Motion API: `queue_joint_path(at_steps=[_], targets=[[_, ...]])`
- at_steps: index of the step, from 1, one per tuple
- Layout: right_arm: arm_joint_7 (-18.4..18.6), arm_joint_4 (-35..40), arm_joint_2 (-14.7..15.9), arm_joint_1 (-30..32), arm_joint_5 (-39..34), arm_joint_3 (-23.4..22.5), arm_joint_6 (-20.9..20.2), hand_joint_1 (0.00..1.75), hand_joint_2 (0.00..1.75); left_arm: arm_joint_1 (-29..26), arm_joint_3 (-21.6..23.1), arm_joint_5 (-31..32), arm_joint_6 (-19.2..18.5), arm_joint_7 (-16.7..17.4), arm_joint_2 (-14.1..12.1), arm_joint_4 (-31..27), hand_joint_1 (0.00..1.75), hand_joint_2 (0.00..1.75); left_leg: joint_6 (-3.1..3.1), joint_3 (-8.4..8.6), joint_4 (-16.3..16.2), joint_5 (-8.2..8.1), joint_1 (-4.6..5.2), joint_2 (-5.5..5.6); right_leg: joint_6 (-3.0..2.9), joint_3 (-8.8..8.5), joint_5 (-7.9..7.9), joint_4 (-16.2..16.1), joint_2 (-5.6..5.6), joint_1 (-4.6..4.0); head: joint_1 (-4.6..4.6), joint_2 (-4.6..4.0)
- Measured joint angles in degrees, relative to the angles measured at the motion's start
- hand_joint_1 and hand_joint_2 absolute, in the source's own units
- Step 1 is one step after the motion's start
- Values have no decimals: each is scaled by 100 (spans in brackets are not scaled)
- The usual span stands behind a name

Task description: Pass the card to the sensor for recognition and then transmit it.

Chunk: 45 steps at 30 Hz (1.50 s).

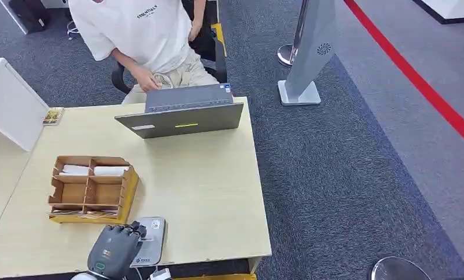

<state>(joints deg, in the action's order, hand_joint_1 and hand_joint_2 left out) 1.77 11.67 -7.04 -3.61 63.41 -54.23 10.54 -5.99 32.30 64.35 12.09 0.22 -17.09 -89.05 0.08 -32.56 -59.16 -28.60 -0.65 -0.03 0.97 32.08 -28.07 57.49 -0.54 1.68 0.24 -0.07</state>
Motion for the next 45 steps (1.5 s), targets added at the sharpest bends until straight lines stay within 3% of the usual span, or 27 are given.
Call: queue_joint_path(at_steps=[14, 17, 22, 25, 30, 39, 45], targets=[[11, 0, 0, -3, 22, 0, 0, 0, 175, 134, 101, -324, -361, 66, -147, 182, 175, 175, 0, 9, 0, 0, 0, 2, 0, -11, 0, 0, 4, 0, -2, 0], [11, 0, 0, -4, 37, 0, -2, 0, 175, 189, 98, 29, 55, 190, -133, 184, 175, 175, 0, 11, 0, 1, 0, 2, 0, -11, 1, 0, 4, 0, 0, 0], [-2, 0, -2, -13, 204, 0, -24, 0, 175, 450, -260, 870, 997, 361, 142, 64, 175, 175, -1, 8, -2, 5, 0, 10, 0, -13, 2, 0, 11, 0, -2, 0], [-4, 0, -2, -26, 247, 0, -24, 0, 175, 657, -547, 966, 1106, 269, 245, -19, 175, 175, 0, 12, -2, 5, 0, 8, -1, -14, 3, 1, 8, 0, 0, 0], [-42, 0, -2, -44, 422, 37, -37, 0, 175, 1009, -914, 1156, 2022, 70, 306, -140, 175, 175, 0, 10, -2, 6, -1, 14, -1, -12, 3, 1, 14, -1, 0, 0], [-22, 0, -2, -58, 560, 127, -118, 0, 175, 1891, -1504, 1370, 2190, -118, 315, -144, 175, 175, 2, 9, -2, 9, -2, 14, -4, -12, 5, 2, 13, -2, -2, 0], [-4, 0, -2, -75, 636, 197, -127, 0, 175, 2629, -1740, 1322, 2109, -142, 205, 214, 175, 175, 1, 9, -3, 10, -1, 14, -5, -12, 6, 3, 13, -2, 0, 0]])
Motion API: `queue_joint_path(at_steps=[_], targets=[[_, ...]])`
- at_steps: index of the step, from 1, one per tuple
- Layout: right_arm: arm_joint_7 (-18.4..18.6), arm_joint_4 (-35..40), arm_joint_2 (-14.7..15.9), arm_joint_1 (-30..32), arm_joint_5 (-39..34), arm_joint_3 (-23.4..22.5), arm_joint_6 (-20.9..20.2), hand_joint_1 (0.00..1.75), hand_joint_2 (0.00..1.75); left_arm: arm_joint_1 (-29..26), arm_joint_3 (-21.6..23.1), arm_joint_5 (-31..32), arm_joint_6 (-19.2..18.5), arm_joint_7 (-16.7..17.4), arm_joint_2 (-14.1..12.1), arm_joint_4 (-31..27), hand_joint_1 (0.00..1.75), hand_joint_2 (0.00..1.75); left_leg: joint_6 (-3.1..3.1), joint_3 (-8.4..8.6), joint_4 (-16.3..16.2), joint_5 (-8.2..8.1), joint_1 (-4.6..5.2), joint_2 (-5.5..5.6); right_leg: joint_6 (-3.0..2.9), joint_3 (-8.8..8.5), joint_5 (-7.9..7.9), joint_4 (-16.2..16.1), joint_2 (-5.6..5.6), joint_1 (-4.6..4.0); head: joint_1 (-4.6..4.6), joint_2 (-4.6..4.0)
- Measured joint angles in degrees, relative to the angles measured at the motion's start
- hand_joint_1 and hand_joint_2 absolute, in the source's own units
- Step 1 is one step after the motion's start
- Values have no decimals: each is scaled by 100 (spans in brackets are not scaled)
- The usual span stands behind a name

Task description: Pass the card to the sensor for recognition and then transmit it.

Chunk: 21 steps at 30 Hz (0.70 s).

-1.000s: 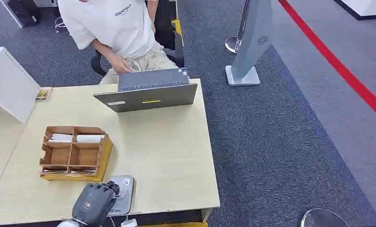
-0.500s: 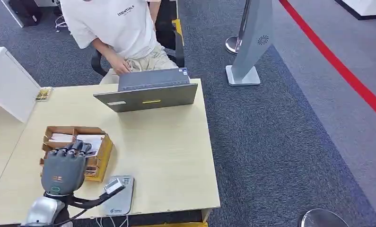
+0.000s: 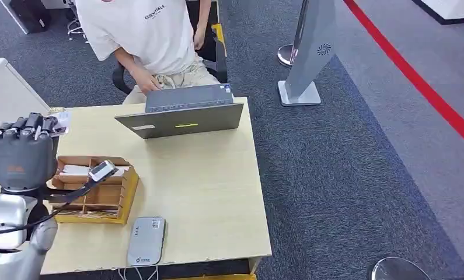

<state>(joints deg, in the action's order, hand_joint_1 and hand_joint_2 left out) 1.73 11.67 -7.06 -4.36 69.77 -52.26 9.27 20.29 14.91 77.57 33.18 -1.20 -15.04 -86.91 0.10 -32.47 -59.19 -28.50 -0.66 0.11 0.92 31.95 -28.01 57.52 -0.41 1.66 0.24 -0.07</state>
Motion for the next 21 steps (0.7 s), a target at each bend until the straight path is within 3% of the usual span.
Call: queue_joint_path(at_steps=[18, 21], targets=[[22, -26, -42, -4, 109, 100, -111, 0, 175, 499, -42, 11, -79, -59, -13, 566, 175, 175, 0, 0, 0, 0, 0, -1, 0, 1, 0, 0, -4, 0, -2, 0], [15, -26, -42, -4, 103, 103, -107, 0, 175, 547, -42, -53, -234, -57, -15, 593, 175, 175, 0, 0, 0, 0, 0, -1, 0, 2, 0, 0, -4, 0, -2, 0]])
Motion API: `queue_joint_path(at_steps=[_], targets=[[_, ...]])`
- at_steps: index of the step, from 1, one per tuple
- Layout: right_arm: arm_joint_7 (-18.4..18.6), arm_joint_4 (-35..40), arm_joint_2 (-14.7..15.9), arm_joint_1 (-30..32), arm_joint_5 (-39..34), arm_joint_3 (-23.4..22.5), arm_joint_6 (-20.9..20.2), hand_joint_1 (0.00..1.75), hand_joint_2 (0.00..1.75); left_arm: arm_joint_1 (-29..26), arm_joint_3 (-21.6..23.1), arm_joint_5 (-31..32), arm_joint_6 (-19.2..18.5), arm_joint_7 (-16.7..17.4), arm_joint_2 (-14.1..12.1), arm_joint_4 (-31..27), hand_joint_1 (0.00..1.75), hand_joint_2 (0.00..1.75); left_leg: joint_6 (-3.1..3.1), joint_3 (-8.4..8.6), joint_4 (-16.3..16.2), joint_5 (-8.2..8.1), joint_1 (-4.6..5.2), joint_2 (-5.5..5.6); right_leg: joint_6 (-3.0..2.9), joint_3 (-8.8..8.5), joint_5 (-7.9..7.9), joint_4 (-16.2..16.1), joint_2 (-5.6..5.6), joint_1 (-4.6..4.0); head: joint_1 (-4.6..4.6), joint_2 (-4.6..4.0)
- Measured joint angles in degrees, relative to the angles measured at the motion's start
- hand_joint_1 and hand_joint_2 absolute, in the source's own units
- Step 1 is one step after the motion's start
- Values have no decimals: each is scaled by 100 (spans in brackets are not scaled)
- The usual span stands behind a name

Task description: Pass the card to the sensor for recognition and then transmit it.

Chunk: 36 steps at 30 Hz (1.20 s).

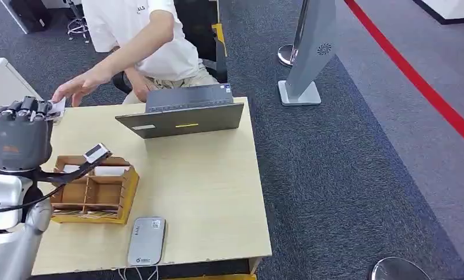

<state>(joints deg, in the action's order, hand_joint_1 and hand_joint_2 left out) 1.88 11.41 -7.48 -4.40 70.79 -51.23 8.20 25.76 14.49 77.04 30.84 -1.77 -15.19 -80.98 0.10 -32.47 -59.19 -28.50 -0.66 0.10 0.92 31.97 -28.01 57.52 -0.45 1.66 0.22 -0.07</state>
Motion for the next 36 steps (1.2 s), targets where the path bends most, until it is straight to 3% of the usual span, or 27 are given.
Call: queue_joint_path(at_steps=[1, 9, 17, 24, 32, 36], targets=[[0, 0, 0, 0, -2, 0, 2, 0, 175, 10, 2, -47, -58, 0, -2, 4, 0, 175, 0, 0, 0, 0, 0, 0, 0, 0, 0, 0, -1, 0, 0, 0], [-11, -2, -2, 1, -17, 0, -4, 0, 175, 22, 2, -253, -378, 74, 9, 44, 0, 175, 0, 0, 0, 0, 0, -1, 0, 2, 0, 0, -3, 0, 0, 0], [-15, -6, -2, 7, -70, 0, 4, 0, 175, -152, 100, -159, -387, 125, 35, -83, 0, 175, 0, -1, 0, 0, 0, -2, 0, 2, 0, 0, -3, 0, 0, 0], [-7, -9, -4, 21, -243, -74, 33, 0, 175, -1043, 606, 162, -384, 94, 42, -1172, 0, 175, -4, -2, 0, -7, 2, -6, 4, 3, -4, -2, -8, 2, 0, 2], [-7, -9, -4, 21, -243, -79, 33, 0, 175, -1113, 639, 180, -384, 110, 37, -1225, 0, 175, -4, -3, 0, -8, 2, -6, 5, 3, -5, -2, -8, 2, 0, 0], [-17, -9, -17, 31, -267, -155, 50, 0, 175, -1647, 1067, 276, -358, 225, -70, -1882, 0, 175, -4, -2, 1, -7, 1, -5, 5, 3, -5, -2, -3, 1, 2, 0]])
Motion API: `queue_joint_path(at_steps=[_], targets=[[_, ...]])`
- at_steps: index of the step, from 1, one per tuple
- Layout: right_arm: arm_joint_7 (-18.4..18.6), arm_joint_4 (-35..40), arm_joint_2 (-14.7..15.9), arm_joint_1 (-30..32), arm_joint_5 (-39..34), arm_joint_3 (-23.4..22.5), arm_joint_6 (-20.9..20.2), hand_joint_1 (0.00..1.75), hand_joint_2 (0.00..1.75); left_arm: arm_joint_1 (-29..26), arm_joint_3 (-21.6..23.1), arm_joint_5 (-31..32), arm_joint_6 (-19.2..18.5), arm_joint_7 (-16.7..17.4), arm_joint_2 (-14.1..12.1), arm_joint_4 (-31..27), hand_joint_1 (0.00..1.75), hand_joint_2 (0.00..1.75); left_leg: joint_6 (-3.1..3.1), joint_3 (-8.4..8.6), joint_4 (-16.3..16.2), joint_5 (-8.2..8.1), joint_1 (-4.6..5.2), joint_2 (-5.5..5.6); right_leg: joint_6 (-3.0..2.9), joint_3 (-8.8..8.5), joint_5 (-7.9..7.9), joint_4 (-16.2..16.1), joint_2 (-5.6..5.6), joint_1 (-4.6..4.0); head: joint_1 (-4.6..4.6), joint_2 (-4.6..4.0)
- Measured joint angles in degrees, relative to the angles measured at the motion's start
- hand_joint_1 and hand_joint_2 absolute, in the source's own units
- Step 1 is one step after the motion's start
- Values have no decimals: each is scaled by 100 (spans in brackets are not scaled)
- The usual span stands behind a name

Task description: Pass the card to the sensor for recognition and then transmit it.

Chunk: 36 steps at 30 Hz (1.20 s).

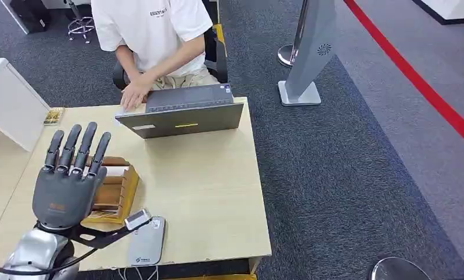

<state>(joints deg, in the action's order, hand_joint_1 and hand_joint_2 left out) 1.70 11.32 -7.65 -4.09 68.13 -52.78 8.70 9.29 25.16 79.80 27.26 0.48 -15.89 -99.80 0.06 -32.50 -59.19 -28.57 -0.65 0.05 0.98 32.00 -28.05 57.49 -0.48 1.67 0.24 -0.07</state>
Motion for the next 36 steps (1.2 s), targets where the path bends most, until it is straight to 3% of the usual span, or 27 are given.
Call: queue_joint_path(at_steps=[8, 16, 23, 29, 36], targets=[[-35, -2, -2, 9, -42, -18, 31, 0, 175, -196, 157, -9, 85, -22, -87, -240, 0, 175, 2, -1, 0, 3, 1, 2, -3, -3, 2, 1, -1, 0, -2, 2], [-33, -2, -15, 15, -173, -173, 83, 0, 175, -1196, 339, -149, 240, 63, -70, -295, 0, 175, -1, -1, 0, -5, 0, -2, 0, 1, -2, 0, -3, 0, -2, 0], [-2, -2, -20, 19, -234, -306, 155, 0, 175, -1750, 336, -621, 275, 98, 118, -63, 0, 175, -2, -1, 1, -4, 1, -1, 0, 0, -2, 0, 1, 0, 0, 0], [13, -2, -20, 20, -227, -383, 166, 0, 175, -1916, 301, -914, 184, 383, 297, 215, 0, 175, -2, 0, 0, -4, 1, 0, 0, -2, -1, 0, 1, 1, -2, 2], [28, -2, -20, 23, -112, -387, 153, 0, 175, -1921, -87, -955, -28, 634, 518, 555, 0, 175, -2, -1, 1, -4, 0, 1, 0, -1, -2, 0, 2, 0, 0, 0]])
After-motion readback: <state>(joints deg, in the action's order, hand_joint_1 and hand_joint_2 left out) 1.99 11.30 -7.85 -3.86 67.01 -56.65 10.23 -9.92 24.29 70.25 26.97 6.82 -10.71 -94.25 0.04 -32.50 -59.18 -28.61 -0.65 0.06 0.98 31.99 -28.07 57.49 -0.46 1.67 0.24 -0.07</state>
